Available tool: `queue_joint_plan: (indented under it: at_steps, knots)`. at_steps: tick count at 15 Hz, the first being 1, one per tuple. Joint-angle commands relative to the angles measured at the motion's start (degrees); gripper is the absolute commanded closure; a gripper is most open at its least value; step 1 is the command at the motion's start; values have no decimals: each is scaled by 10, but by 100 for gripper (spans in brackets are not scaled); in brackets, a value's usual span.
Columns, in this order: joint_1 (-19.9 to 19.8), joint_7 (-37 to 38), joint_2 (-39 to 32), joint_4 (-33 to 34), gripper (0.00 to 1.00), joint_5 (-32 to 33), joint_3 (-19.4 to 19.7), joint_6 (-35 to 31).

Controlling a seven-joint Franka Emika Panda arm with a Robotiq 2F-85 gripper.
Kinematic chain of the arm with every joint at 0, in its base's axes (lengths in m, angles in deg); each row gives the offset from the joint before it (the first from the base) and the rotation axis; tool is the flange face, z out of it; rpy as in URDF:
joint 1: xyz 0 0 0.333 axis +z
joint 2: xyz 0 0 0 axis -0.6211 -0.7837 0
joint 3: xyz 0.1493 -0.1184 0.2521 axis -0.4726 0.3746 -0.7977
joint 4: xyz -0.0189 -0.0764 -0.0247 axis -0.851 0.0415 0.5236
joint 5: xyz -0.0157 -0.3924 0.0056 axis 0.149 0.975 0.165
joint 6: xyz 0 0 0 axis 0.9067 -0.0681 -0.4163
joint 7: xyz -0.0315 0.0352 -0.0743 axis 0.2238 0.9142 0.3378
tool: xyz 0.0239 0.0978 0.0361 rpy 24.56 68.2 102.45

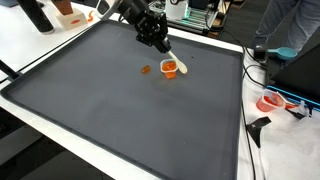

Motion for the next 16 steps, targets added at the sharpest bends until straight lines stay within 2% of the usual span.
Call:
queue_joint_plan:
  at_steps: [1, 6, 13, 16]
  knots:
    - [9, 74, 35, 3, 97, 51, 13, 27]
    - [16, 173, 72, 27, 97, 146, 16, 50]
    - [36, 320, 98, 57, 97, 314, 13, 61]
    - [45, 355, 102, 65, 97, 362, 10, 74]
